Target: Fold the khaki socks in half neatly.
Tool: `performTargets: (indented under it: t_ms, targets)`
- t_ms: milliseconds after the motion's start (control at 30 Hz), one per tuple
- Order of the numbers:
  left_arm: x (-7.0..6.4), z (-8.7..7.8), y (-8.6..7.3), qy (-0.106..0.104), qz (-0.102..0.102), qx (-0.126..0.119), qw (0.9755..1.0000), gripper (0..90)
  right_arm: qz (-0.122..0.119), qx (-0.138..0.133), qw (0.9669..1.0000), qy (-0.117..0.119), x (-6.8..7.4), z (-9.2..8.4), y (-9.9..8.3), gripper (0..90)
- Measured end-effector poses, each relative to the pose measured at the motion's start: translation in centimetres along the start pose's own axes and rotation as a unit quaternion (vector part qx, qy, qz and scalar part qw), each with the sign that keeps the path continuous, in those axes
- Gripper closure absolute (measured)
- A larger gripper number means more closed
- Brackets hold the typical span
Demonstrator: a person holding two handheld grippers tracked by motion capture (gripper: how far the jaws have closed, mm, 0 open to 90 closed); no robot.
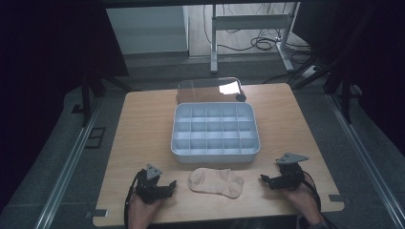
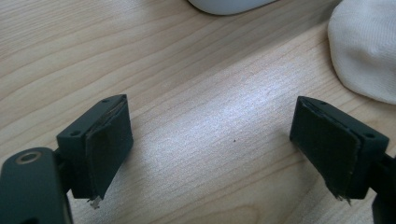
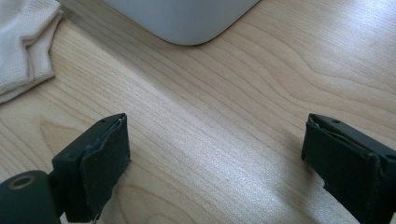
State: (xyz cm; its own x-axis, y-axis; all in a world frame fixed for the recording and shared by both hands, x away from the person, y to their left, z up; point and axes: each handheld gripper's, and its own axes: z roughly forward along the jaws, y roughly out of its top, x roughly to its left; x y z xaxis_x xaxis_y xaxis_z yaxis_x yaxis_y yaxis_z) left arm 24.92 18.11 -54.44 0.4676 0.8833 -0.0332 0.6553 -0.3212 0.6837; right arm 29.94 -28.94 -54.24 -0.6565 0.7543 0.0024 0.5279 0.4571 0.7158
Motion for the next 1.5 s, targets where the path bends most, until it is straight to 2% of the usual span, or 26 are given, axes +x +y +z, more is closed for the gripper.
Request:
performTargets:
  t_ms: [200,333,533,567,600,633,767,933,1100,1300,1400,1500]
  targets:
    - [-0.1,-0.1,0.0,0.002,0.001,-0.002,1.0000,16.6,-0.001,0.000,1.0000,0.000,0.0,0.0,0.0,7.8]
    - [-0.3,-0.4,0.2,0.004,0.006,-0.002,1.0000,23.9,-0.001,0.000,1.0000,0.000,0.0,0.0,0.0,7.8]
    - [-0.9,-1.1,1.0,-0.015,0.008,-0.018,0.9997,39.5,-0.001,0.000,1.0000,0.000,0.0,0.0,0.0,7.9]
    - [-1.1,-1.3,1.3,-0.022,0.009,-0.023,0.9994,39.5,-0.001,0.000,1.0000,0.000,0.0,0.0,0.0,7.9]
    - [-1.2,-1.4,1.5,-0.028,0.010,-0.027,0.9992,45.2,-0.001,0.000,1.0000,0.000,0.0,0.0,0.0,7.9]
    - [-1.6,-1.4,1.9,-0.042,0.014,-0.034,0.9985,47.5,-0.001,0.000,1.0000,0.000,0.0,0.0,0.0,7.9]
    - [-2.7,-0.8,3.0,-0.063,0.028,-0.034,0.9971,54.1,-0.001,0.000,1.0000,0.000,0.0,0.0,0.1,7.9]
    - [-3.7,0.1,4.0,-0.078,0.040,-0.030,0.9957,59.1,-0.001,0.000,1.0000,0.000,0.0,0.0,0.1,7.9]
    - [-4.7,1.2,4.8,-0.090,0.049,-0.036,0.9940,60.1,-0.001,0.000,1.0000,0.000,0.0,0.1,0.1,7.9]
    - [-5.0,2.6,4.4,-0.095,0.045,-0.019,0.9942,53.9,-0.001,0.000,1.0000,0.000,0.0,0.1,0.1,7.9]
    - [-5.3,3.2,4.2,-0.093,0.051,-0.005,0.9944,49.5,0.000,0.001,1.0000,0.000,0.0,0.1,0.1,7.9]
    - [-5.4,3.3,4.1,-0.097,0.045,-0.006,0.9942,48.8,-0.001,0.000,1.0000,0.000,0.0,0.1,0.1,7.9]
